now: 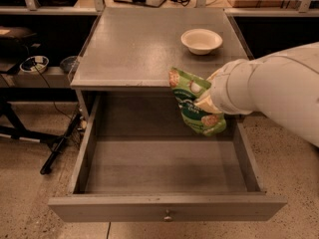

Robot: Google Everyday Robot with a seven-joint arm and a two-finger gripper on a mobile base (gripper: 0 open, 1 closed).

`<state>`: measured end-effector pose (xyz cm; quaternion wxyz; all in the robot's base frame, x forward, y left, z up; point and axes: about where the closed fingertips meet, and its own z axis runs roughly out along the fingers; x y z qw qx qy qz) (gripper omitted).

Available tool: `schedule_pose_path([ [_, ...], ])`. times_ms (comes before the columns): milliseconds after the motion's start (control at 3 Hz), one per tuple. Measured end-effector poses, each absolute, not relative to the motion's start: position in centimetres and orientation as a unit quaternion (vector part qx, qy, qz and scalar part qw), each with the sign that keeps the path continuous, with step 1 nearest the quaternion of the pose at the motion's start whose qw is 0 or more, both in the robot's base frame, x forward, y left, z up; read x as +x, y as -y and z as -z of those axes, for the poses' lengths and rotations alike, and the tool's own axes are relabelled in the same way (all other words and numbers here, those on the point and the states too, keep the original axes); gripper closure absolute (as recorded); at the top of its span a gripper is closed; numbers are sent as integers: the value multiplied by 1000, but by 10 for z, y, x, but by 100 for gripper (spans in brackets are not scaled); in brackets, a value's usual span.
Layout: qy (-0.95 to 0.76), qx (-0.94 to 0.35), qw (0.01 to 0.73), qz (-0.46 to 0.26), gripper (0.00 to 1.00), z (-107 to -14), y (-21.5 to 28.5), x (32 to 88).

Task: Place green rice chip bag into top drawer

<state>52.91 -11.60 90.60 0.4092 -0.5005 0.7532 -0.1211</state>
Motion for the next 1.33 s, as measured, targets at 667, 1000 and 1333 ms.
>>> schedule_pose_path([
  [667,-746,-512,416,91,100,-874,112,526],
  [1000,-752,-509,414,74,100,-852,112,523],
  [1333,-763,-504,402,45,100,-822,113,519],
])
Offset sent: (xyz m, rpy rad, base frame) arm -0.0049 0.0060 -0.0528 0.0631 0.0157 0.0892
